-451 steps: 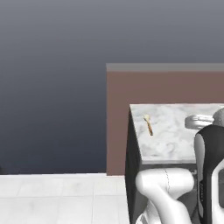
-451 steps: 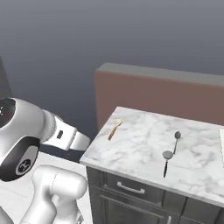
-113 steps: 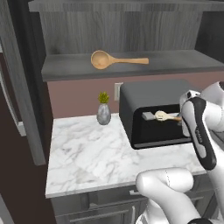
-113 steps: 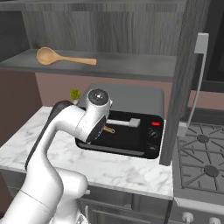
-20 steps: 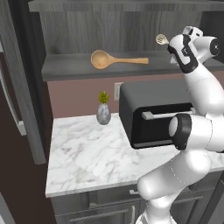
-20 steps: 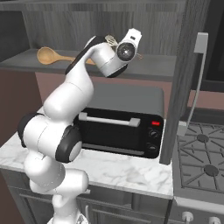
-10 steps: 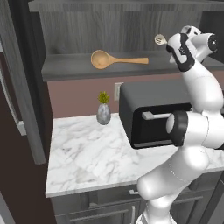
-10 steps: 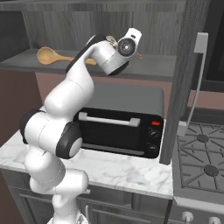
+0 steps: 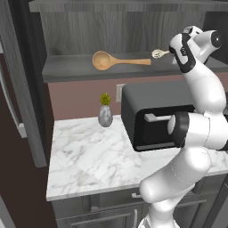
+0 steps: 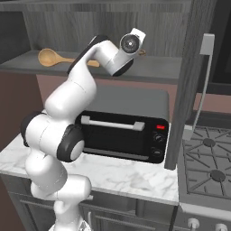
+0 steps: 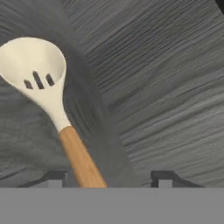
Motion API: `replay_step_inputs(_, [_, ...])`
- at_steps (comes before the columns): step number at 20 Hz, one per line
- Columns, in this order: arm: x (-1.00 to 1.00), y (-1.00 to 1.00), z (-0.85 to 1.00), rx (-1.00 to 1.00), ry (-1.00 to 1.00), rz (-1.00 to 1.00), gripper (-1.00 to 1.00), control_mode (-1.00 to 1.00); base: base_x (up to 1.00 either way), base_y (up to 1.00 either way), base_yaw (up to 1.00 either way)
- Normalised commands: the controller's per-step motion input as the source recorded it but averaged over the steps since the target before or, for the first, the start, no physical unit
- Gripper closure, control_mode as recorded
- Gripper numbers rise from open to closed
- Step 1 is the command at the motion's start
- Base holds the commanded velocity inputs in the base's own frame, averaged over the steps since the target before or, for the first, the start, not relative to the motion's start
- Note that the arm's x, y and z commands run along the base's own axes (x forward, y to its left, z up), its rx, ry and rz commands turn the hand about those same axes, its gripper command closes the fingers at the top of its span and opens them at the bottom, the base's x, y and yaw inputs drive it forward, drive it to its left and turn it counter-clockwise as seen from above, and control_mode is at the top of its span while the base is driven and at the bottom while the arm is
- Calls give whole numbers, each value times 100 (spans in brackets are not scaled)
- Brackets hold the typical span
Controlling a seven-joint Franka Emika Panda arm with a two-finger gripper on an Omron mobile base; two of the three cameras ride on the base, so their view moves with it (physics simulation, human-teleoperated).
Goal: Organize the utensils by type. Pick up the wooden spoons from the counter and place them in the open cabinet. Then pick up the metallic utensils from the counter and place them in the open drawer.
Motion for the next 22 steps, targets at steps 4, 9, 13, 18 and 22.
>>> replay_step_inputs(4, [-13,3,-37,0,0,0,-100,-100,0,0,0])
replay_step_inputs(9, [-25,0,-35,0,0,0,-100,-100,0,0,0])
replay_step_inputs(13, [-16,0,-31,0,5,0,-100,-100,0,0,0])
replay_step_inputs(18, [1,4,-17,1,24,0,-100,-100,0,0,0])
replay_step_inputs(22, [14,12,-2,11,28,-2,-100,-100,0,0,0])
